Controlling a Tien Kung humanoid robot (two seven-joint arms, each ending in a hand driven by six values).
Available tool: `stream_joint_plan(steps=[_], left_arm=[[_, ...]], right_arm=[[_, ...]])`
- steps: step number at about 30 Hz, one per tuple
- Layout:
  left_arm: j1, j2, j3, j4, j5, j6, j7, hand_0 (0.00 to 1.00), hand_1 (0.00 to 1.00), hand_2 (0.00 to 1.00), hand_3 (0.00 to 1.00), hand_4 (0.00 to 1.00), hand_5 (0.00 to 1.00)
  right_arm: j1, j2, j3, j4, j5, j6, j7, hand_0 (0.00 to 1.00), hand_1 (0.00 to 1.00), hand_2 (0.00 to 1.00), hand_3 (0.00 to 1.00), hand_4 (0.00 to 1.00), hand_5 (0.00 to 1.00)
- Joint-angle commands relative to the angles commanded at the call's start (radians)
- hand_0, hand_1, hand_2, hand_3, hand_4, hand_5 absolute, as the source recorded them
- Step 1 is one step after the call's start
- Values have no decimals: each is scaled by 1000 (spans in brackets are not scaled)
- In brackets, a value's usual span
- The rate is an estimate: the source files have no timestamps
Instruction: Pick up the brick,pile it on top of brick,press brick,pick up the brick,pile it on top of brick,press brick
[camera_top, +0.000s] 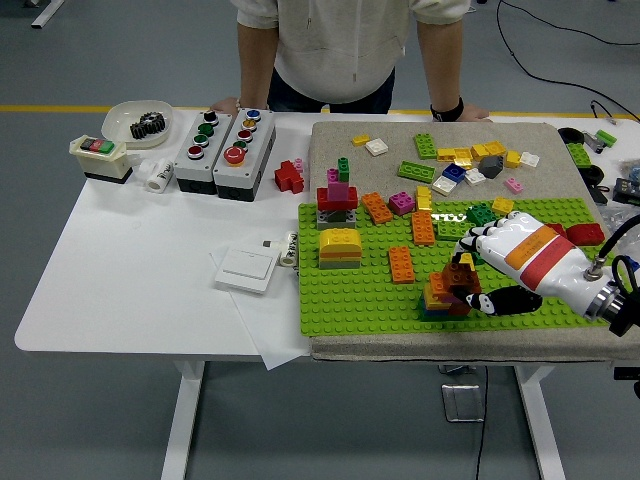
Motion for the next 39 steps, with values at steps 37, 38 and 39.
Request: stream_joint_plan(steps=[37,38,39], left_arm=[[-5,2,9,1,-14,2,-6,797,788,788,589,654,676],[-5,2,9,1,-15,2,-6,797,788,788,589,654,676],[-5,2,9,1,-15,2,-6,797,788,788,589,654,678]], right_arm=[[-111,-13,113,117,35,-34,21,731,736,837,896,869,456],[-114,-13,114,118,37,-40,24,731,736,837,896,869,456],[-115,-13,115,119,37,-42,26,649,665,730,663,832,463]])
